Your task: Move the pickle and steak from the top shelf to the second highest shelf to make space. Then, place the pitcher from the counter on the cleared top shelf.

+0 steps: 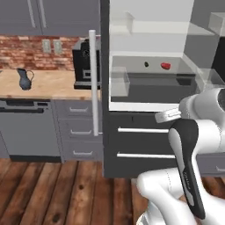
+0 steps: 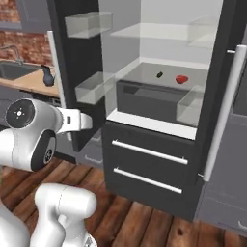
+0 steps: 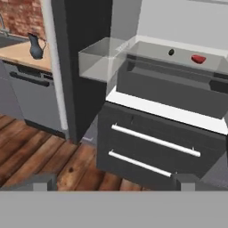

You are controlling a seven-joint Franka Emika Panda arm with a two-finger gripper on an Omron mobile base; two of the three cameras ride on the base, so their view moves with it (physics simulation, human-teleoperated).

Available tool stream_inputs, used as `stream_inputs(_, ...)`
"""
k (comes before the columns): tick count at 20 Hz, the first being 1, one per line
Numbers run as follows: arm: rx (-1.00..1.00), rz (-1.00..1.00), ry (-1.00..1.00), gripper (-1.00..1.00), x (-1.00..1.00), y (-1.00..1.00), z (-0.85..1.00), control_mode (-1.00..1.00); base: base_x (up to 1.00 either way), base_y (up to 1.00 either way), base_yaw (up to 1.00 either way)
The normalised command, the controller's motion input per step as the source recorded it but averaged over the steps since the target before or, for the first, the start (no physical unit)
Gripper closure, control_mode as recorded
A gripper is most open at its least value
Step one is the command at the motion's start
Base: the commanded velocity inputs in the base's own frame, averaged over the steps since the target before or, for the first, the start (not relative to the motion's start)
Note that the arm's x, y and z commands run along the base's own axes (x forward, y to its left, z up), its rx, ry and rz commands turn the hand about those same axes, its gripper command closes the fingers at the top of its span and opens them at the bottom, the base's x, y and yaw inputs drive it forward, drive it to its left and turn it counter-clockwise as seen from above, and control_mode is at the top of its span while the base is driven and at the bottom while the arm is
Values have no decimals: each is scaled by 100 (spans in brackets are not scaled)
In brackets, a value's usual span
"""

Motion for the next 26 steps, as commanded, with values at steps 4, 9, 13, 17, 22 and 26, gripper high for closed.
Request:
stream_inputs(4,0,0,0,-100,0,0,0,100,-7,89,31)
stream_inputs(9,0,0,0,-100,0,0,0,100,17,100,21)
stream_inputs(13,0,0,0,-100,0,0,0,100,64,100,11)
stream_inputs(17,0,0,0,-100,0,0,0,100,96,75,2)
stream_inputs(22,0,0,0,-100,0,0,0,100,100,36,0)
stream_inputs(26,0,0,0,-100,0,0,0,100,100,18,0)
